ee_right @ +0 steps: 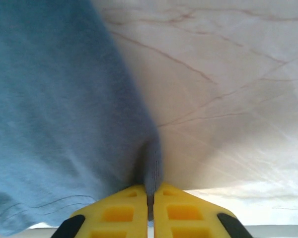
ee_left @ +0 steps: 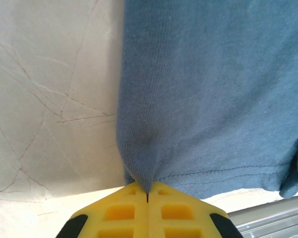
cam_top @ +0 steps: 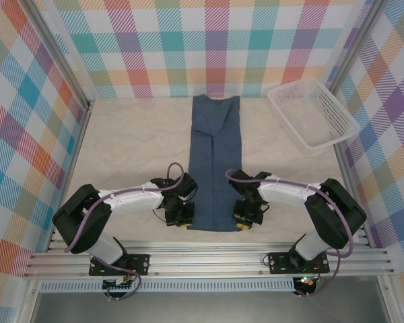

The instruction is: Fold and stack the t-shirts

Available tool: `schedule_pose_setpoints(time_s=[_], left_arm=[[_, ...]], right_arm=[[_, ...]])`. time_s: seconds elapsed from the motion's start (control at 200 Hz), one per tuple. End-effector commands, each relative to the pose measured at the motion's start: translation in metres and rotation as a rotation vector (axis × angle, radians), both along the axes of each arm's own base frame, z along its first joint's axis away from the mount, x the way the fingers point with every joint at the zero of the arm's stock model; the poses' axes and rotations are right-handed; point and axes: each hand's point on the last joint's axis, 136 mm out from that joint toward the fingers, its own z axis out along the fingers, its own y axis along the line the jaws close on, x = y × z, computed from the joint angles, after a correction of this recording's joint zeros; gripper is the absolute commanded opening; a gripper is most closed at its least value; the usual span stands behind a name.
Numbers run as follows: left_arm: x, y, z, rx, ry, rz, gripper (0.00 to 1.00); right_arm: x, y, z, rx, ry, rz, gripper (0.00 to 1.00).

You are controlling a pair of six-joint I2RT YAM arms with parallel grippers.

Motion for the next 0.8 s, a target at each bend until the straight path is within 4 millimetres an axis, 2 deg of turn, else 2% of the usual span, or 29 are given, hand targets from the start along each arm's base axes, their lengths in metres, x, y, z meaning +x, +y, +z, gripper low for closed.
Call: schedule_pose_setpoints(time_s=[0.0,0.185,0.345,0.42,0.52,0.6,0.685,0.795], left_arm=[[-0.006,-0.001,0.013,-0.014,-0.009,-0.034,0.00],[-0.027,0.006,0.019,-0.014,0.022,-0.083,0.00],[-0.059,0.013,0.020,-0.008,0.063,-0.138,0.00],[-0.062,0.012,0.027,-0.024,0.045,-0.130,0.00],[-0.048,0.009,0.046,-0.040,-0.025,-0.089,0.00],[-0.027,0.005,0.062,-0.043,-0.072,-0.037,0.00],[0.002,-0.002,0.079,-0.086,-0.118,0.045,0.00],[0.045,-0.008,0.091,-0.141,-0.141,0.143,0.00]], right_arm=[[0.008,0.006,0.009,0.032,-0.058,-0.012,0.00],[-0.019,-0.005,0.016,0.024,-0.017,0.035,0.00],[-0.048,-0.002,0.024,0.044,0.031,0.125,0.00],[-0.053,-0.002,0.031,0.049,0.029,0.135,0.00],[-0.044,0.000,0.048,0.067,-0.031,0.099,0.00],[-0.030,0.002,0.063,0.083,-0.067,0.065,0.00],[-0.009,0.005,0.079,0.102,-0.105,0.036,0.00],[0.025,0.009,0.096,0.120,-0.148,0.014,0.00]])
